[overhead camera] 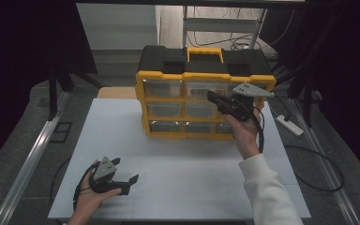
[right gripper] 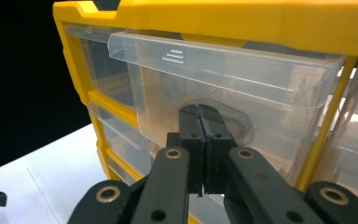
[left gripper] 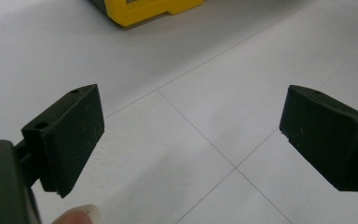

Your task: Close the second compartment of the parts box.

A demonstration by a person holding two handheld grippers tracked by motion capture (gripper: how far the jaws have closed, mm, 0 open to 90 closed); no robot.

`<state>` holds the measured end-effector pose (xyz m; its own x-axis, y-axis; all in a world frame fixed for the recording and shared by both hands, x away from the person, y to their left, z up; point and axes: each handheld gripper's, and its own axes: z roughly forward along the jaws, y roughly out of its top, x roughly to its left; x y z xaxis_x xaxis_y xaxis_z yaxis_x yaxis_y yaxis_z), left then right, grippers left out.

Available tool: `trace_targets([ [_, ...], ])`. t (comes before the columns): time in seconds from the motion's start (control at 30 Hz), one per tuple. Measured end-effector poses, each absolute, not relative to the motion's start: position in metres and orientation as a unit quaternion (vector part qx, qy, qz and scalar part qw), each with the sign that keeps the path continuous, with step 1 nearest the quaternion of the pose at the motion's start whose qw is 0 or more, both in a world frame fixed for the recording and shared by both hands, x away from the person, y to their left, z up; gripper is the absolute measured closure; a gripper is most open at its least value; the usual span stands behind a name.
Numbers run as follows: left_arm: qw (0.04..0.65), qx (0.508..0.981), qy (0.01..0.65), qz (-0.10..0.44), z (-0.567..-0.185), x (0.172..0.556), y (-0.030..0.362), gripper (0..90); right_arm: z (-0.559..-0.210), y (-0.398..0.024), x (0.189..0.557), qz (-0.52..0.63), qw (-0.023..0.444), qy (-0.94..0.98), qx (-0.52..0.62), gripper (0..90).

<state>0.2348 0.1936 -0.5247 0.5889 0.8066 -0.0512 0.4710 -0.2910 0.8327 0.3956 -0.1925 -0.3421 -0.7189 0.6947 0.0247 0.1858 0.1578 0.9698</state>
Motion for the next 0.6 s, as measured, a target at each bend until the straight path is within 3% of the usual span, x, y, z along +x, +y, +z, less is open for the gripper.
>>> trace_targets([
  [0.6, 0.433, 0.779, 0.411, 0.194, -0.525, 0.235, 0.194, 7.3, -0.342, -0.192, 0.407, 0.568, 0.227, 0.724, 0.318, 88.7],
])
